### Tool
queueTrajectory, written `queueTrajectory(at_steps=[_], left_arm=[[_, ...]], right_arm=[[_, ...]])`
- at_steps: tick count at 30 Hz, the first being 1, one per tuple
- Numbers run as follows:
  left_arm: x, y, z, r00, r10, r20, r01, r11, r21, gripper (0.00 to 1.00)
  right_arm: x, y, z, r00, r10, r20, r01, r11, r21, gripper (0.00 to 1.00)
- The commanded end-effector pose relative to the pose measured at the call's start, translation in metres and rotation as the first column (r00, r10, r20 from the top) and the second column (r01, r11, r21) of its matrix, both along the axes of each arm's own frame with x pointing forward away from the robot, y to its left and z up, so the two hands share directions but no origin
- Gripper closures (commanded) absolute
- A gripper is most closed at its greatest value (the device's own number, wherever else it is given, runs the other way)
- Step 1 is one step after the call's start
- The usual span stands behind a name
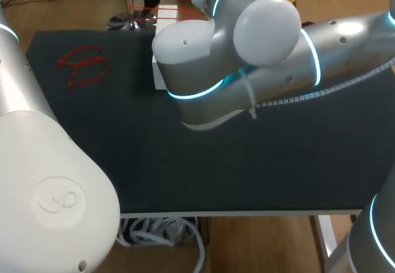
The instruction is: Grab the tape and strap the tape.
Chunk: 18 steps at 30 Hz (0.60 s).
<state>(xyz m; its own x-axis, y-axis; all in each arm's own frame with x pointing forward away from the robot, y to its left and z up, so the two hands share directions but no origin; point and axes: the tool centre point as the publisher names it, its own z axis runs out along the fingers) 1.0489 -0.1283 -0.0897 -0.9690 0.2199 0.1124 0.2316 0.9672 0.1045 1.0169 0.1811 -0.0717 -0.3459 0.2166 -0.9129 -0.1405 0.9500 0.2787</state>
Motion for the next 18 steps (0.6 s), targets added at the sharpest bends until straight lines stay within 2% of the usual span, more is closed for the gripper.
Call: queueTrajectory(at_steps=[1, 11, 18], left_arm=[[0.000, 0.000, 0.000, 1.000, -0.001, 0.001, 0.001, 1.000, 0.000, 1.00], [0.000, 0.000, 0.000, 1.000, -0.001, 0.001, 0.001, 1.000, 0.000, 1.00], [0.000, 0.000, 0.000, 1.000, -0.001, 0.001, 0.001, 1.000, 0.000, 1.00]], right_arm=[[0.000, -0.002, 0.007, 1.000, 0.023, 0.008, -0.023, 1.000, 0.003, 0.74], [0.006, -0.020, 0.013, 0.999, -0.019, 0.032, 0.019, 1.000, -0.011, 0.74], [0.014, -0.041, -0.001, 0.996, -0.083, 0.014, 0.083, 0.996, -0.022, 0.75]])
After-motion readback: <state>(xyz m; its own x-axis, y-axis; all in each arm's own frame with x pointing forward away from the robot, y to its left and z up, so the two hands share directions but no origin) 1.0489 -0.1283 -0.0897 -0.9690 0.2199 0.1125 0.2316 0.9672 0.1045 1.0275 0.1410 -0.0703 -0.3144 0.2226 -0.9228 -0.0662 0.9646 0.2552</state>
